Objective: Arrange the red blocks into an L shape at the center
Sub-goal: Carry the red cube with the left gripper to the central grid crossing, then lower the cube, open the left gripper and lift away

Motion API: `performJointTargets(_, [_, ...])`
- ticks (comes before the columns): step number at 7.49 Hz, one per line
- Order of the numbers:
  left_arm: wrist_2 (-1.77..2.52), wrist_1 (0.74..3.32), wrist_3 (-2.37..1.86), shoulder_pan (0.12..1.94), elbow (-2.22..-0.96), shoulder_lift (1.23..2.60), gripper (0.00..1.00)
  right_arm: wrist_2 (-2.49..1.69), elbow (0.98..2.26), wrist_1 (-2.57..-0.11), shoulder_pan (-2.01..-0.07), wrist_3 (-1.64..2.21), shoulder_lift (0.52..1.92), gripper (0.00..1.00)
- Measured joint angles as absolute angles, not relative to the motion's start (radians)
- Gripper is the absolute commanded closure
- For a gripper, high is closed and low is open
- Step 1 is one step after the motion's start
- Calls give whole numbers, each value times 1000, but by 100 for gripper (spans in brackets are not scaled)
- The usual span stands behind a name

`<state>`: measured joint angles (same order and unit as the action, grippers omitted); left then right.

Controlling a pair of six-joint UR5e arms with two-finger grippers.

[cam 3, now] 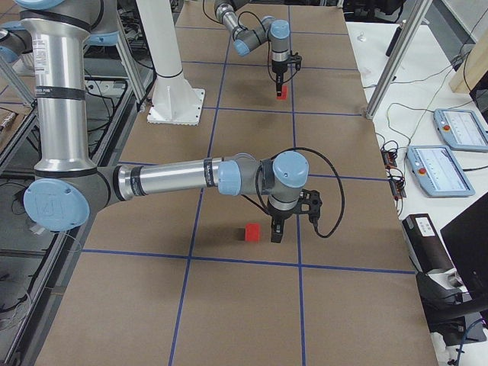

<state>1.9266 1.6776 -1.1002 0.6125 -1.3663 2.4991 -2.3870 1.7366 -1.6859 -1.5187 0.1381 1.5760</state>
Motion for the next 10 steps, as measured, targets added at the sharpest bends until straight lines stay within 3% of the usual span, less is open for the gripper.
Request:
performJointTargets(6, [1925, 1741, -1114, 612, -1191, 2588, 100, -2385, 1731, -1686, -1519, 138, 1569, 1])
performJointTargets(10, [1925, 1747, -1109, 606, -1151, 2602, 100, -2385, 1729, -1686, -1519, 138, 1565, 1])
